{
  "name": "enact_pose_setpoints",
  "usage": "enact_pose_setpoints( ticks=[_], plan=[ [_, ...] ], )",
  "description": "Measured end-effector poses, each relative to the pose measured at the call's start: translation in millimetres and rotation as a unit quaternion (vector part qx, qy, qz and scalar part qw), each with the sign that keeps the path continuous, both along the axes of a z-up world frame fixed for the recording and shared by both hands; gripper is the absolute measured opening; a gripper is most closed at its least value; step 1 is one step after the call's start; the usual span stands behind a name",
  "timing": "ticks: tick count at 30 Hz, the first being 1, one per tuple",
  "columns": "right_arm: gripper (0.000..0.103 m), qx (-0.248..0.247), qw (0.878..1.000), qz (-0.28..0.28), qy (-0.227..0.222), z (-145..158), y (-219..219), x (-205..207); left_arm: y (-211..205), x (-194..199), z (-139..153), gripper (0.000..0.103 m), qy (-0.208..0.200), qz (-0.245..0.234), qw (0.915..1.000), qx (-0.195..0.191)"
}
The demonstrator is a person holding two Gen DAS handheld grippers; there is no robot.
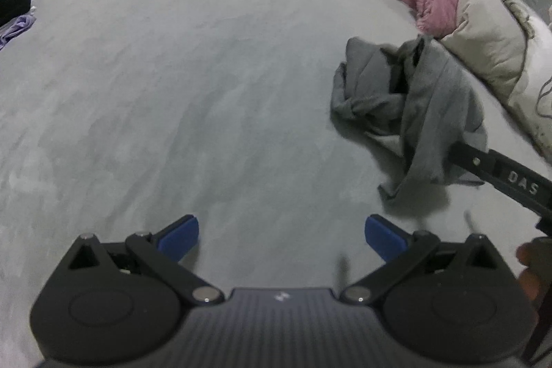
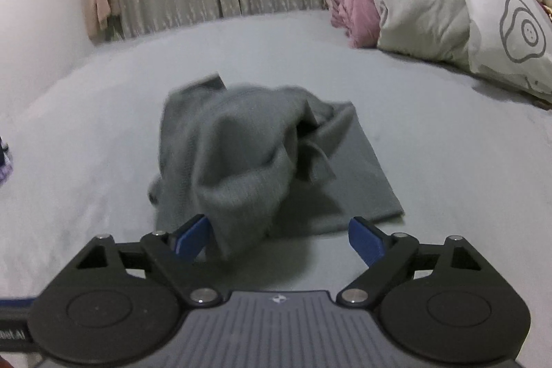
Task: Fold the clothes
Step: 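Grasp the grey garment's edge with the right gripper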
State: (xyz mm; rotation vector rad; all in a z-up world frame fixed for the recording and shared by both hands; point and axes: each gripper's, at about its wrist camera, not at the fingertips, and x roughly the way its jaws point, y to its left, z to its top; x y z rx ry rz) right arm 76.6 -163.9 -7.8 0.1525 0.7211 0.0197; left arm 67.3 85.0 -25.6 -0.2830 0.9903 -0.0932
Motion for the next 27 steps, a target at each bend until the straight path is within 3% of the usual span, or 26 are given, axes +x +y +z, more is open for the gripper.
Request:
enact_pose_setpoints(
  ticks=[3,7,9,11,13,16,27],
  plan=[
    [0.077,0.015,1.000,0.006,-0.006,-5,5,4,-1,1,-2,0.103,-0.002,0.003,1.0000,0.002],
    [0.046,0.026,1.000,0.016,-0.004,-12,13,7,0,3,-1,0.103,-0.002,0.011,0.9999,0.004],
    [0.039,0.045,0.999,0.026,-0.006,-13,12,7,0,4,-1,0.103,-0.002,0.010,0.9999,0.001],
    [0.019,0.050,0.998,0.032,-0.011,-15,10,6,1,4,0,0.103,-0.001,0.006,1.0000,-0.002],
    [0.013,0.065,0.997,0.035,-0.015,-15,6,4,2,2,0,0.103,-0.002,0.002,1.0000,0.000],
    [0.009,0.075,0.996,0.040,-0.015,-14,4,0,6,-1,1,0.103,-0.002,0.000,1.0000,0.005],
    [0.007,0.079,0.993,0.079,-0.021,15,0,-42,7,-6,4,0.103,-0.005,-0.012,0.9999,0.007]
  ],
)
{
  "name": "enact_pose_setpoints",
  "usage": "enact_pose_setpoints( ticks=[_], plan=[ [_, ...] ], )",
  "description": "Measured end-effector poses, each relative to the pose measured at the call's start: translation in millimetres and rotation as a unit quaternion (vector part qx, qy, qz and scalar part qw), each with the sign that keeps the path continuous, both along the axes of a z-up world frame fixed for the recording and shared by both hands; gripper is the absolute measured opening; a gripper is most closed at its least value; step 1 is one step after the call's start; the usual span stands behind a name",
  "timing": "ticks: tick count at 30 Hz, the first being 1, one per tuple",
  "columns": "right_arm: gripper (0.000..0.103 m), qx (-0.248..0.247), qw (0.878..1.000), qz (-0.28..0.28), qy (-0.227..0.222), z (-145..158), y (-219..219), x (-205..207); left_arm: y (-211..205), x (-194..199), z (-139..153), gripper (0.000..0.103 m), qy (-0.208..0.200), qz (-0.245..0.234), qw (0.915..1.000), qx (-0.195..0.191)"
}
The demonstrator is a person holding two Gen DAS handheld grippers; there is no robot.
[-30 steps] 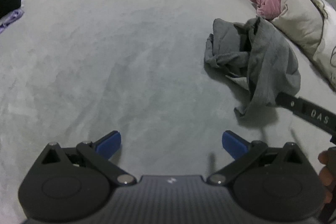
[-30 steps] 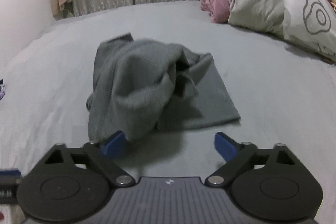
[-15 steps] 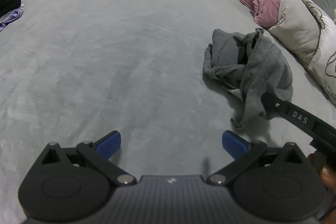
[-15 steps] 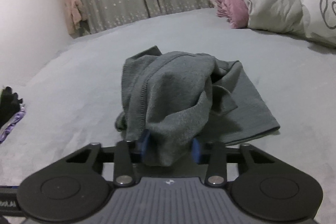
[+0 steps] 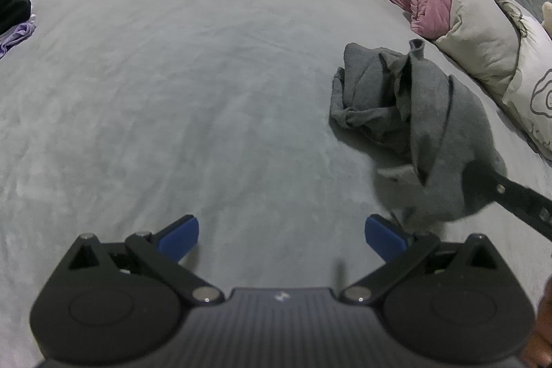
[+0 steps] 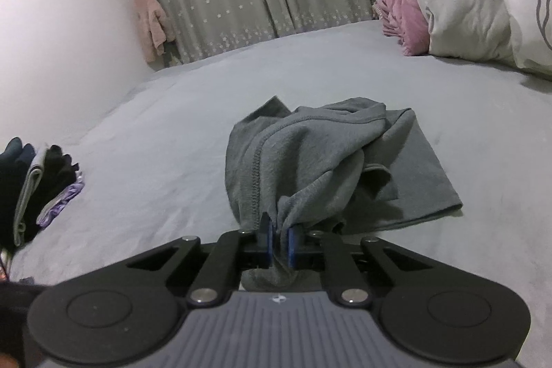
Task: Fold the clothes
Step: 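Grasp the grey garment's edge with the right gripper, then lift and pull the grey garment with the right gripper to spread it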
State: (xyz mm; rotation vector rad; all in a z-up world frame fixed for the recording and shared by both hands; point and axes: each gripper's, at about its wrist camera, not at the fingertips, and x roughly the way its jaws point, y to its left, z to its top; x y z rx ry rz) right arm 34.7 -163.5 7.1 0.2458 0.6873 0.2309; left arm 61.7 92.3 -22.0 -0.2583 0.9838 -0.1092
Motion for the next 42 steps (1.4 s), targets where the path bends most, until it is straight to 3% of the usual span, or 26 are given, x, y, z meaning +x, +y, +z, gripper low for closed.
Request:
enact_pose_setpoints(
  ticks=[14,24,26,29,37,42],
  plan=[
    [0.007,-0.032,0.999,0.033,0.022,15,-29,-53,1,-14,1,0.103,-0.007,-0.016,0.9996,0.022],
    [0.008,-0.102,0.992,0.006,0.078,-18,-60,-69,-1,-18,-2,0.103,0.001,-0.019,0.9991,0.037],
    [0.012,-0.100,0.992,0.004,0.079,-18,-63,-69,-1,-16,-3,0.103,0.005,-0.020,0.9991,0.036],
    [0.019,-0.096,0.993,0.009,0.064,-12,-62,-70,-4,-15,-2,0.103,0.004,-0.025,0.9992,0.033],
    [0.024,-0.108,0.994,0.021,0.027,2,-44,-71,-12,-17,-5,0.103,0.010,-0.032,0.9989,0.033],
    [0.036,-0.135,0.991,0.013,0.008,6,-37,-69,-13,-18,-6,0.103,0.011,-0.032,0.9988,0.036]
  ],
)
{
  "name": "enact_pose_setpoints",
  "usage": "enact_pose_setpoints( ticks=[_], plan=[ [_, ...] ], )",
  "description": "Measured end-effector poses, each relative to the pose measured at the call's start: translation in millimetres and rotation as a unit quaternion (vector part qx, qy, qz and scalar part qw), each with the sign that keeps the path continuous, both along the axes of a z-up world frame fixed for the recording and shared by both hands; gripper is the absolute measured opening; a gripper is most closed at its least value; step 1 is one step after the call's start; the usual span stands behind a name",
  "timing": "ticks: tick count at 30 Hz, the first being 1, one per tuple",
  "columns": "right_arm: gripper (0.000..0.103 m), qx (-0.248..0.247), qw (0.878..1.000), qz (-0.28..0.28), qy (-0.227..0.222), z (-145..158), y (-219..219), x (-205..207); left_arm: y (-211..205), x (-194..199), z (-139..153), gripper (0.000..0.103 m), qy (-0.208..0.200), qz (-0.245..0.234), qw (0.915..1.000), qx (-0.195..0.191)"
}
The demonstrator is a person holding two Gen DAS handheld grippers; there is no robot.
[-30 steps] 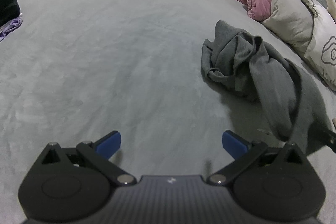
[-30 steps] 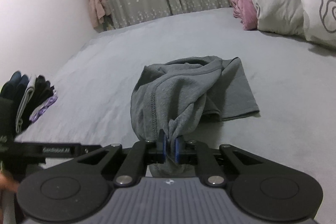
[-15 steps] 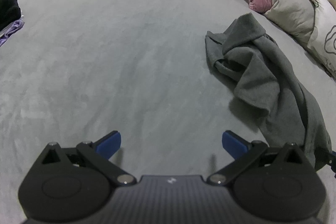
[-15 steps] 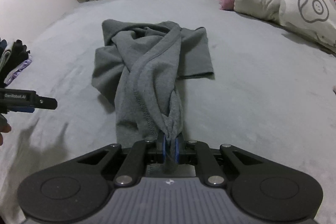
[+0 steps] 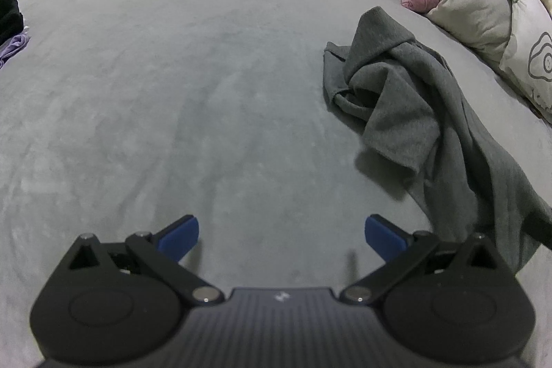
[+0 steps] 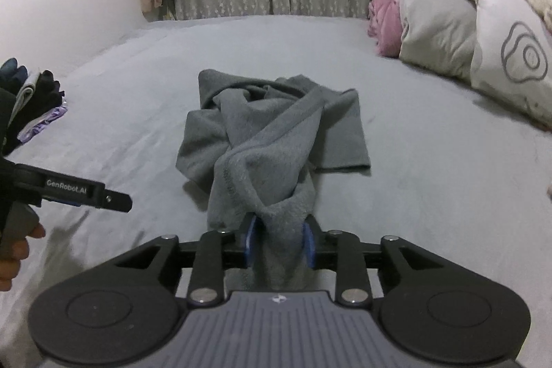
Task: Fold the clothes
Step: 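Lift and pull the grey garment with the right gripper to spread it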
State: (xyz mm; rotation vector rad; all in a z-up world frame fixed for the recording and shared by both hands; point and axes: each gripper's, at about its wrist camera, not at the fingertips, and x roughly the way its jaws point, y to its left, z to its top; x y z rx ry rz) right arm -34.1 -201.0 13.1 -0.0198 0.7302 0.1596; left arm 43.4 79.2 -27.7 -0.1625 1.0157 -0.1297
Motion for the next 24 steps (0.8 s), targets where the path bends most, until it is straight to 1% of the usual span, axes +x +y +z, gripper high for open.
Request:
enact_pose_setpoints(
  ticks=[2,3,4,5,6,12,17,21,22,24],
  plan=[
    [0.049,-0.006,1.000,-0.005,-0.005,1,0,1,1,-1,0,0.103,0.001,0.001,1.0000,-0.001],
    [0.053,-0.008,1.000,-0.007,-0.009,1,0,2,1,0,0,0.103,0.001,0.002,1.0000,-0.001],
    [0.059,-0.008,1.000,-0.006,-0.013,1,1,2,2,0,0,0.103,0.002,0.003,1.0000,-0.002],
    [0.062,-0.008,1.000,-0.005,-0.015,2,1,2,2,1,0,0.103,0.003,0.003,1.0000,-0.003],
    [0.063,-0.007,1.000,-0.001,-0.017,1,3,3,2,3,0,0.103,0.004,0.004,1.0000,-0.004],
    [0.064,0.003,1.000,0.021,-0.018,-4,16,6,4,5,0,0.103,0.007,0.010,0.9999,-0.008],
    [0.064,-0.004,0.999,0.022,-0.031,-8,29,11,3,7,-3,0.103,0.013,0.010,0.9998,-0.008],
    [0.064,-0.009,1.000,0.021,-0.020,-17,35,19,3,6,-3,0.103,0.016,0.006,0.9998,-0.007],
    [0.063,-0.010,1.000,0.018,-0.014,-21,35,22,4,6,-3,0.103,0.016,0.005,0.9998,-0.006],
    [0.054,-0.014,1.000,0.012,-0.008,-27,36,25,5,5,-2,0.103,0.015,0.005,0.9999,-0.006]
  ],
)
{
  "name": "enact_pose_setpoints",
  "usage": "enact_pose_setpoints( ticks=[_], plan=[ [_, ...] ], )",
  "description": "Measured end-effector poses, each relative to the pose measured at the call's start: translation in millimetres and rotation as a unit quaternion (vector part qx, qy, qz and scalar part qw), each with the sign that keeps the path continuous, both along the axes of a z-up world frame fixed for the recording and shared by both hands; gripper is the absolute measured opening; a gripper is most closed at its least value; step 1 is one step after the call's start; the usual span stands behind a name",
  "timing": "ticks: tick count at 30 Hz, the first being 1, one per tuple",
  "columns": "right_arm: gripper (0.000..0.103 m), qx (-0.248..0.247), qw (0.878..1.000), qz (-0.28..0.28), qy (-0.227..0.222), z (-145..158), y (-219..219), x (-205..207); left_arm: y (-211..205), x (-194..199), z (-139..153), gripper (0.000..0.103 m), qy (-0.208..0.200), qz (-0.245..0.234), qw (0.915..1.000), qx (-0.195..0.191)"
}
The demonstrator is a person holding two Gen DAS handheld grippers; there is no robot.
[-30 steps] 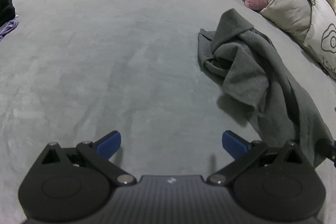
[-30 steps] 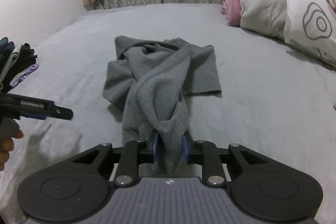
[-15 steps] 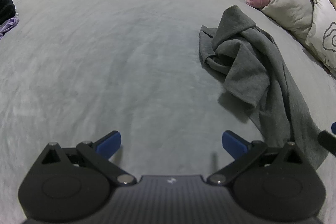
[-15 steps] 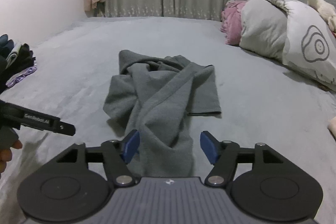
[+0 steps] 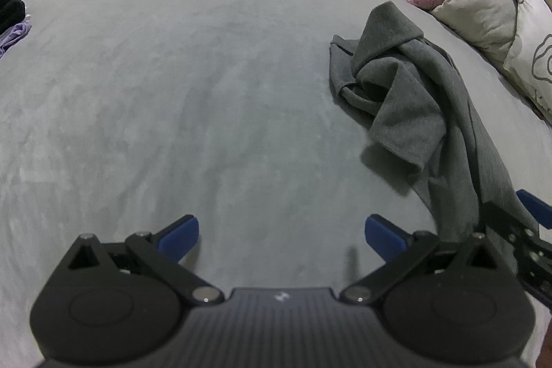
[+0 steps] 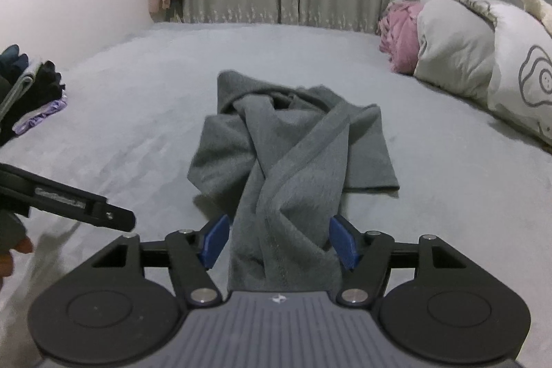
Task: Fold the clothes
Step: 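Lift and pull the grey garment with the right gripper to spread it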
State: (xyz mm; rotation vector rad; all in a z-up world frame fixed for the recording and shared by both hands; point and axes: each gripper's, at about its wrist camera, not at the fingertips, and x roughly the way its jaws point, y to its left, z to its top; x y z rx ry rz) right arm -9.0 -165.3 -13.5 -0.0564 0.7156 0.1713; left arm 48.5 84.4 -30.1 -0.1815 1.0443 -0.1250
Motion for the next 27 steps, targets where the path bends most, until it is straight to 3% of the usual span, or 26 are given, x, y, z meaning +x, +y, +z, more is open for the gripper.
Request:
enact_pose_setpoints(
  ticks=[3,4,5,19,27],
  plan=[
    [0.028,0.005,1.000,-0.009,0.008,-4,-3,2,4,-1,2,0.103,-0.001,0.004,1.0000,-0.003],
    [0.014,0.012,1.000,-0.009,0.009,-4,-4,2,5,-1,2,0.103,-0.001,0.004,1.0000,-0.003],
    [0.011,0.031,0.999,-0.009,0.012,-3,-7,2,7,-1,3,0.103,-0.003,0.006,1.0000,-0.004],
    [0.005,0.110,0.990,0.084,0.023,16,4,-17,13,-4,9,0.103,-0.010,0.011,0.9999,-0.004],
    [0.005,0.090,0.981,0.166,0.038,14,30,-34,14,-4,9,0.103,-0.010,0.013,0.9999,-0.004]
  ],
)
